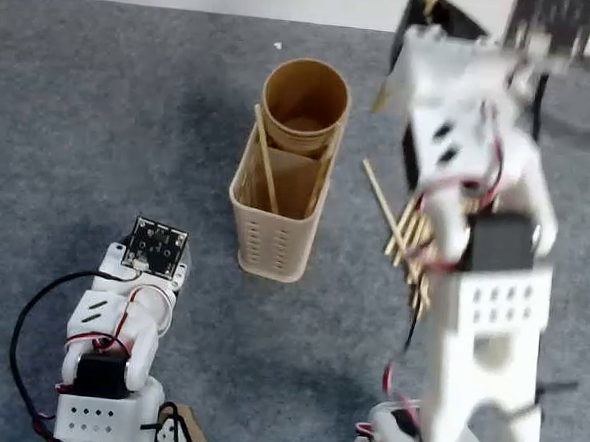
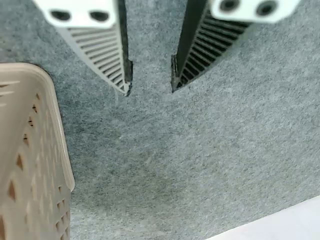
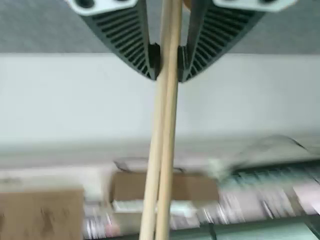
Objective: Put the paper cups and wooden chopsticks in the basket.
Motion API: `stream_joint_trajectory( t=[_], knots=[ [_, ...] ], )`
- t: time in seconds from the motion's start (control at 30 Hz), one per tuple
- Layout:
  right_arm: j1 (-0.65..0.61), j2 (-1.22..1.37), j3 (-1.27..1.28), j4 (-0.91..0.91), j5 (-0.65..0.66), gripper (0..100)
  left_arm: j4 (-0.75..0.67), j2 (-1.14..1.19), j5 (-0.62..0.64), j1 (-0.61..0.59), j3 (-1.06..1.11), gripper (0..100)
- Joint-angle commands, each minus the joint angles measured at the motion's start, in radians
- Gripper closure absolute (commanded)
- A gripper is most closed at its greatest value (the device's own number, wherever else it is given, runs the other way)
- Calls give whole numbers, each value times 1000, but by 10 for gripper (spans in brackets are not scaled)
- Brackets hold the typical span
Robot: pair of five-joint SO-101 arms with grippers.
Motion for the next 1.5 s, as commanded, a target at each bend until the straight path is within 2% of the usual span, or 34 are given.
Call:
stream_joint_trajectory(
  t=[0.0, 0.13, 0.2, 0.53, 0.63, 0.7, 0.77, 0.93, 1.0, 1.23, 1.33, 1.47],
  knots=[
    [-108, -280, 409, -240, 64, 994, -17, -2, -11, 16, 18, 842],
    [-206, -409, 776, -469, 123, 994, -17, -2, -11, 16, 18, 842],
    [-231, -410, 803, -513, 123, 994, -17, -2, -11, 16, 18, 842],
    [-262, -407, 842, -512, 130, 974, -17, -2, -11, 15, 18, 842],
    [-265, -409, 878, -512, 195, 811, -17, -2, -11, 15, 18, 841],
    [-265, -409, 883, -510, 189, 689, -17, -2, -11, 15, 18, 841],
    [-263, -409, 881, -498, 189, 676, -17, -2, -11, 15, 18, 841],
    [-260, -410, 791, -367, 189, 783, -17, -2, -11, 15, 18, 841],
    [-252, -410, 699, -255, 190, 807, -17, -2, -11, 15, 18, 841],
    [-44, -398, 268, 263, 192, 811, -17, -2, -11, 15, 18, 841],
    [44, -397, 166, 354, 229, 811, -17, -2, -11, 15, 18, 841],
    [120, -387, 205, 417, 307, 811, -17, -2, -11, 15, 18, 841]
  ],
)
